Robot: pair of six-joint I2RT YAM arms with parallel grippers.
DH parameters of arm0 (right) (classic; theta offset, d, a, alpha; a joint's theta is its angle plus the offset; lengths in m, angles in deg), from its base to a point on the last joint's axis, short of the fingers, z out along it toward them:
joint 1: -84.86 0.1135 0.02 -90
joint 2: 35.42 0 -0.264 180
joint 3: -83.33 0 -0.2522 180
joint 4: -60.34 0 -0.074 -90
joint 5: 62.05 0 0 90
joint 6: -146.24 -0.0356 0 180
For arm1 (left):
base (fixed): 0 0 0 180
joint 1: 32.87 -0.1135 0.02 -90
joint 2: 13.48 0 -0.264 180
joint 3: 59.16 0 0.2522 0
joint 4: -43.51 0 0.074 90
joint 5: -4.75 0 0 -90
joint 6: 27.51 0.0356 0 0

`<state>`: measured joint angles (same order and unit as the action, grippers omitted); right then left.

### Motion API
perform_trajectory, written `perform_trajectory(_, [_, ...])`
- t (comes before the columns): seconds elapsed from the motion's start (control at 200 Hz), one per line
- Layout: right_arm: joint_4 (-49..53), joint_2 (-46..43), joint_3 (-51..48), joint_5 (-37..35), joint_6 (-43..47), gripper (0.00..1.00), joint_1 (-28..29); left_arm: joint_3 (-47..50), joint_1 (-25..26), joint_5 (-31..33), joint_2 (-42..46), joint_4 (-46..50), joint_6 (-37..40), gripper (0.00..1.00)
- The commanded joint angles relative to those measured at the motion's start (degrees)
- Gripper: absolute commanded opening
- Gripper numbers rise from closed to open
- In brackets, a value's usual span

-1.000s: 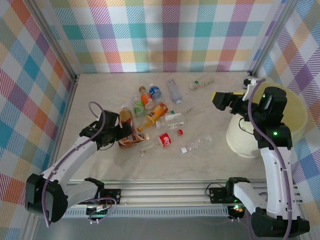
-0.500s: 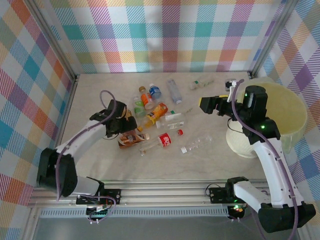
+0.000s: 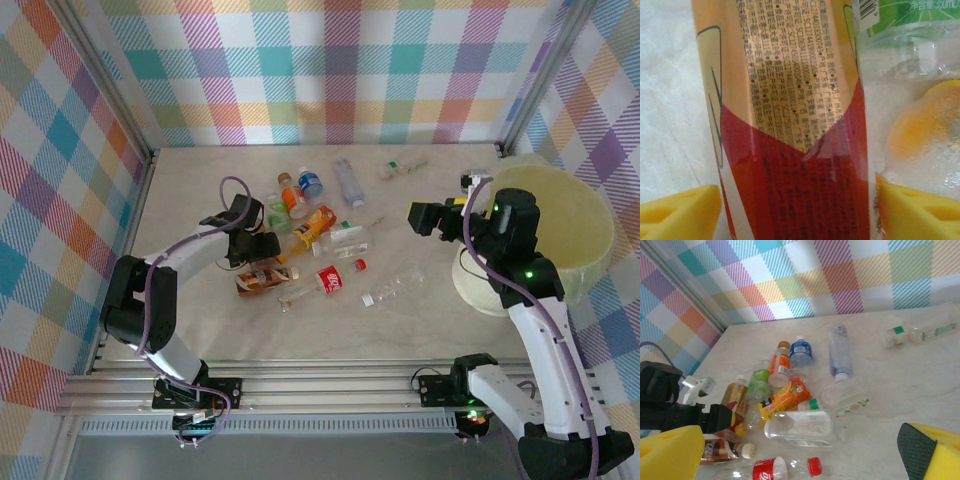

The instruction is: Put the plastic bottles in the bin

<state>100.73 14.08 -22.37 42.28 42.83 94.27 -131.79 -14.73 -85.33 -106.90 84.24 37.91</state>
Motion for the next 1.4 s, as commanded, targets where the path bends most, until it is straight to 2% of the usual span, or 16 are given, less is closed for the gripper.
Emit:
perform_trajectory(0.0, [-0.85,-0.5,-0.64,-2.65,1.81,1.0,0.35,1.26,-1.75,-1.68,-1.03,-3.02,1.1,0.77])
perform_trajectory(0.19, [-1.21,0.43,-1.17,-1.77,1.47,1.0,0.35,0.61,-2.22,0.3,-2.77,-2.47,1.95,0.8])
perform_trajectory(0.34, [-3.99,0.1,-2.61,-3.66,-0.52,1.0,0.34,0.03,-2.31,0.35,-4.38,-2.16,2.55,0.79])
perform_trajectory(0.51, [-4.68,-0.01,-2.94,-3.35,-0.22,1.0,0.35,-0.15,-2.31,0.33,-2.15,-2.13,3.87,0.68])
perform_trajectory(0.65, [-8.56,-1.13,-4.44,-0.33,-2.54,1.0,0.39,-1.68,-2.31,1.86,1.39,0.07,5.64,0.63])
perform_trajectory(0.76, [-15.11,-2.57,-6.9,4.26,-3.84,1.0,0.35,-3.56,-2.22,-0.9,5.69,1.73,6.3,0.61])
perform_trajectory(0.845, [-14.89,-1.44,-5.84,7.01,-4.77,1.0,0.35,-3.88,-1.56,-3.05,9.93,1.29,6.75,0.59])
perform_trajectory(0.97, [-11.02,2.87,-1.99,11.82,-7.7,1.0,0.38,-3.88,1.14,-8.39,15.84,-1.16,8.91,0.57])
perform_trajectory(1.06, [-8.97,5.79,0.28,14.76,-10.34,1.0,0.48,-4.23,5.09,-10.44,18.79,-3.02,9.98,0.55])
perform_trajectory(1.395, [-4.21,12.76,5.96,21.32,-16.44,1.0,4.01,-8.79,19.93,-10.26,20.89,-8.06,16.06,0.52])
